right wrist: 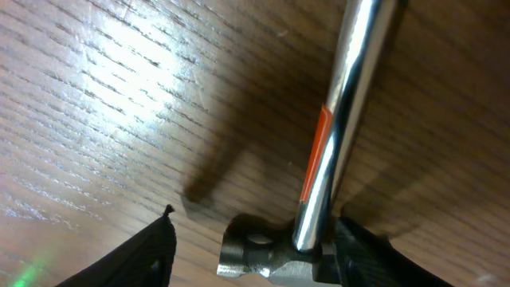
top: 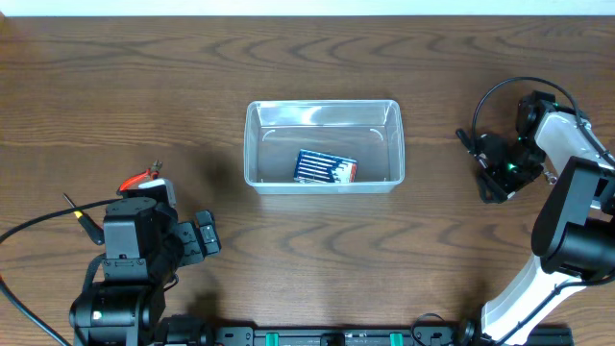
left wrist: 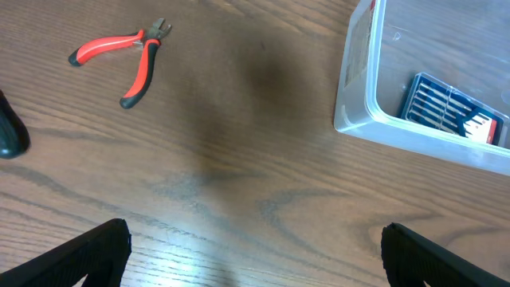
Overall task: Pack container
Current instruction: 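Close the right gripper on the hammer near its head and lift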
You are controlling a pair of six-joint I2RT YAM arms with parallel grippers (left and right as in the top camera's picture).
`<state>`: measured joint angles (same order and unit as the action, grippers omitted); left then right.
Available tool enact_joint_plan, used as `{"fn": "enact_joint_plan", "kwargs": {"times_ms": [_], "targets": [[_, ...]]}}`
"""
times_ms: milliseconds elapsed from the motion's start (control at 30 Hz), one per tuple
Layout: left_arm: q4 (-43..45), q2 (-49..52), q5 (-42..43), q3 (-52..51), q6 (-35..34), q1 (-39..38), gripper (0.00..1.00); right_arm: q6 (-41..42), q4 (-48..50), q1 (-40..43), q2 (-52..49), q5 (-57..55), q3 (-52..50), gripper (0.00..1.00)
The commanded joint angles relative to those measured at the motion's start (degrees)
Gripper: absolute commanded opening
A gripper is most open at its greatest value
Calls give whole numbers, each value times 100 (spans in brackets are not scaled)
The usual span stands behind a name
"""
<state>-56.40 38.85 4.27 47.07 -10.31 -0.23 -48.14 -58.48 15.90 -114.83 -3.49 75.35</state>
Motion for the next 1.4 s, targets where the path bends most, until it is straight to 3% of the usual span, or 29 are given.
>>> {"fn": "enact_joint_plan", "kwargs": {"times_ms": [0, 167, 600, 800, 1367], "targets": [[-11, 0, -48, 118, -7, -22, 98, 11, -7, 31, -66, -81, -39, 60], [-13, 0, -48, 118, -7, -22, 98, 11, -7, 31, -66, -81, -39, 48], [-13, 0, -48, 118, -7, -24, 98, 9, -7, 31, -66, -81, -39, 41], [-13, 0, -48, 118, -4, -22, 98, 9, -7, 31, -63, -81, -39, 33], [-11, 0, -50, 118, -4, -22, 98, 9, -33, 31, -63, -85, -39, 36]]}}
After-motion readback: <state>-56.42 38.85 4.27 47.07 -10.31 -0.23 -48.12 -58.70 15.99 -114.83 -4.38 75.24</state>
